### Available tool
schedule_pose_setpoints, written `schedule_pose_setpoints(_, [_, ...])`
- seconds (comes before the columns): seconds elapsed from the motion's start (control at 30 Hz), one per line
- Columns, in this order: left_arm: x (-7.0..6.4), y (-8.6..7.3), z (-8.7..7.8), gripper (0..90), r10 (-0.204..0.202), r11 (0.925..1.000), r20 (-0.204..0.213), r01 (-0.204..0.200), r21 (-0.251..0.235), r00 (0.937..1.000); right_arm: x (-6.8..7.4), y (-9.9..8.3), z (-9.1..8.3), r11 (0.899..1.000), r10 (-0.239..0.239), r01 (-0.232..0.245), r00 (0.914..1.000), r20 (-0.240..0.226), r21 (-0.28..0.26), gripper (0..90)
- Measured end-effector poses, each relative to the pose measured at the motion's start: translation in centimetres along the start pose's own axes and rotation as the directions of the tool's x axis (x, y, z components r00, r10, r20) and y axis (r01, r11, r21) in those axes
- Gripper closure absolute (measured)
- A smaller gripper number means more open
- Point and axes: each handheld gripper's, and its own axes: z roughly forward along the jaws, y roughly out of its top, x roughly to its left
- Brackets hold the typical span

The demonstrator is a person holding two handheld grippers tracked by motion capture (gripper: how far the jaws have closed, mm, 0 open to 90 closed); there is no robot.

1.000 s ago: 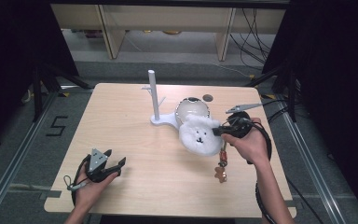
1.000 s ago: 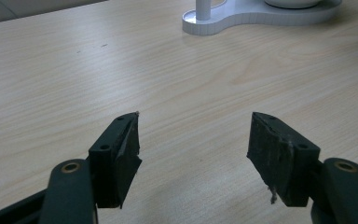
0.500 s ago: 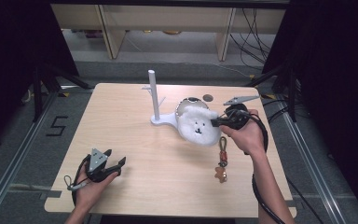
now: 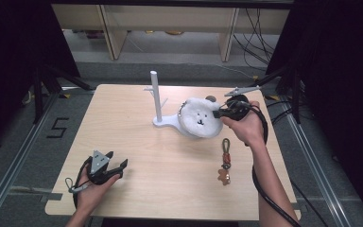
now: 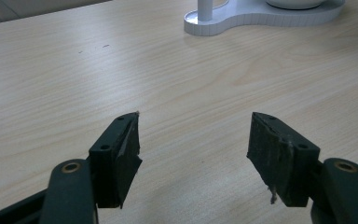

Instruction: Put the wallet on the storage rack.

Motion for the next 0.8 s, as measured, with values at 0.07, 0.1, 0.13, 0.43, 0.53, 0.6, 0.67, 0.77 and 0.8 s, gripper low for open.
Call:
schedule_pose_setpoints(0.07, [0.0,0.0,0.0,33.5,0.002,1.0,-0.001,-0.002,0.001,1.0,0.1,0.2,0.0,1.0,0.008,-0.008,1.0,0.0,0.001,84.5])
schedule_pose_setpoints(0.1, [0.0,0.0,0.0,33.5,0.001,1.0,0.001,-0.001,0.0,1.0,-0.2,0.6,0.2,1.0,-0.006,0.006,1.0,0.004,-0.005,84.5])
schedule_pose_setpoints(0.13, [0.0,0.0,0.0,33.5,0.001,1.0,0.001,-0.001,0.0,1.0,-0.2,0.6,0.2,1.0,-0.006,0.006,1.0,0.004,-0.005,84.5])
schedule_pose_setpoints(0.43, [0.0,0.0,0.0,33.5,0.004,1.0,-0.002,-0.004,0.005,1.0,-0.4,2.3,1.5,0.999,-0.018,0.019,0.9996,0.021,-0.039,84.5])
schedule_pose_setpoints(0.53, [0.0,0.0,0.0,33.5,0.006,1.0,-0.002,-0.006,0.005,1.0,-0.3,2.7,1.7,0.999,-0.003,0.004,0.9998,0.021,-0.038,84.5])
schedule_pose_setpoints(0.6, [0.0,0.0,0.0,33.5,0.007,1.0,-0.002,-0.007,0.005,1.0,-0.5,3.0,2.0,0.998,-0.028,0.029,0.9993,0.024,-0.047,84.5])
schedule_pose_setpoints(0.67, [0.0,0.0,0.0,33.5,0.007,1.0,0.001,-0.007,0.004,1.0,-0.6,3.3,2.5,0.998,-0.037,0.039,0.9989,0.029,-0.041,84.4])
schedule_pose_setpoints(0.77, [0.0,0.0,0.0,33.5,0.005,1.0,0.002,-0.005,0.004,1.0,-0.6,3.5,2.9,0.999,-0.023,0.025,0.9992,0.034,-0.041,84.4])
schedule_pose_setpoints(0.8, [0.0,0.0,0.0,33.5,0.005,1.0,0.002,-0.005,0.004,1.0,-0.6,3.5,2.9,0.999,-0.023,0.025,0.9992,0.034,-0.041,84.4])
